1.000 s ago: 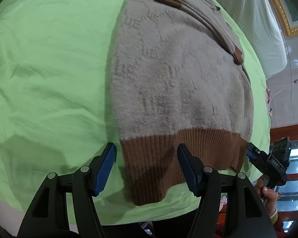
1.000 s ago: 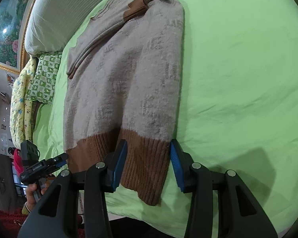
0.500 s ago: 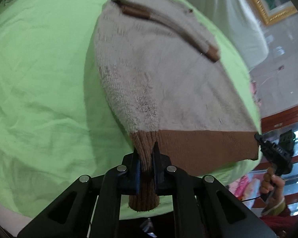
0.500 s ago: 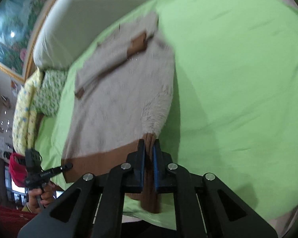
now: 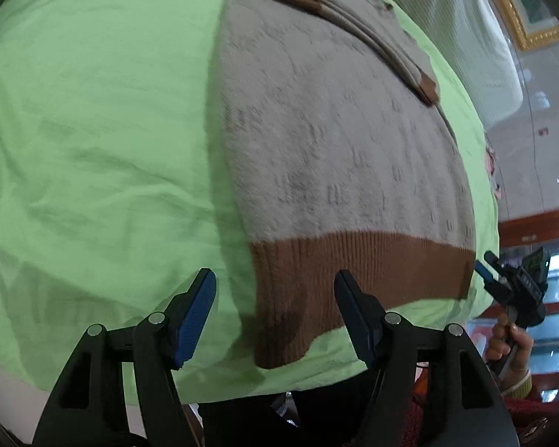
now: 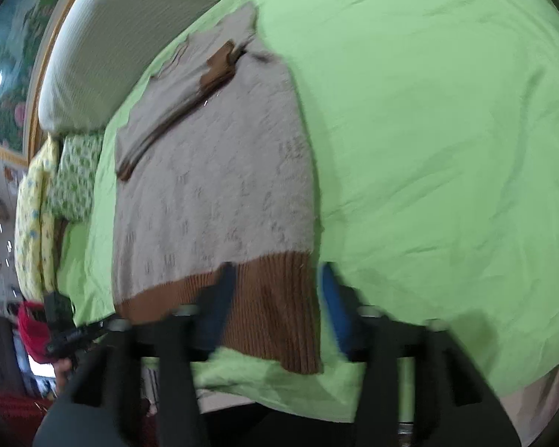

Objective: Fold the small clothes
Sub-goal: 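Lift the hem with both grippers and fold it toward the collar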

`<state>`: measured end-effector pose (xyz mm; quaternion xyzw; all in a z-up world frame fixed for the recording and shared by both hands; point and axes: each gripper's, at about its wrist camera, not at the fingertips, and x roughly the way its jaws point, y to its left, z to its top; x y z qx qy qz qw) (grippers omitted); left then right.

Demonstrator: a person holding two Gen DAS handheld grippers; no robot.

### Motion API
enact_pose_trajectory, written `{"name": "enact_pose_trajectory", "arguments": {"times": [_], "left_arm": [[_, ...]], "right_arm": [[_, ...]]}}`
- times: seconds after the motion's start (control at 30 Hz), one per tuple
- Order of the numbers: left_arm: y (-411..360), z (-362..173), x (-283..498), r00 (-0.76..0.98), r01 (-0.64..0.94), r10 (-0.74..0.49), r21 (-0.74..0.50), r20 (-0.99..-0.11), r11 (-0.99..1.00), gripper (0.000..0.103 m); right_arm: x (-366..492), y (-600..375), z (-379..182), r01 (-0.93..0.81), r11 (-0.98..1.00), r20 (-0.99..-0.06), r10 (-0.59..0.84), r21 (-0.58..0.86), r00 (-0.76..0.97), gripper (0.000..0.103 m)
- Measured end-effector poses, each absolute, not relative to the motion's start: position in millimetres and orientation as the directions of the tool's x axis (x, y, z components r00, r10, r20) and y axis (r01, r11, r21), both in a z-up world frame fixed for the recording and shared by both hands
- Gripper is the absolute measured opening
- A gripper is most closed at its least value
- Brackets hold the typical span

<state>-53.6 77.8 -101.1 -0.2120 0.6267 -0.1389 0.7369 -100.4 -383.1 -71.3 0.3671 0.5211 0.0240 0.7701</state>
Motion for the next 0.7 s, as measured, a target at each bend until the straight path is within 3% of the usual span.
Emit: {"name": "enact_pose_trajectory", "arguments": {"times": [0.27, 0.33, 0.37, 0.4, 0.7], "left_arm": [[69.3, -115.2, -35.2, 0.144, -0.069, -0.472, -0.485, -0.870, 0.872, 0.063], [55.7, -113.5, -32.1, 0.132, -0.001, -0.471, -0.476, -0.872, 0.880, 0.023], [52.2, -115.5, -30.6, 0.111, 0.018, -0.482, -0.483, -0.869, 0.875, 0.010], [50.8, -113.7, -30.6, 0.117, 0.030, -0.479, -0.479, -0.870, 0.877, 0.008], [64.8, -38.0, 4.0, 0.356, 0.079, -0.582, -0.596, -0.732, 0.799, 0.008]], "right_arm": [[-83.9, -357.9, -91.7, 0.312, 0.746, -0.800, 0.481, 0.589, 0.359, 0.054], [-81.2, -343.4, -96.8, 0.277, 0.776, -0.817, 0.482, 0.566, 0.317, 0.035], [-80.2, -340.1, -97.5, 0.261, 0.786, -0.820, 0.484, 0.561, 0.305, 0.019], [-79.2, -338.8, -96.9, 0.252, 0.773, -0.805, 0.507, 0.583, 0.308, 0.011], [-32.1, -365.6, -25.1, 0.073, 0.639, -0.571, 0.624, 0.765, 0.533, 0.010]]}}
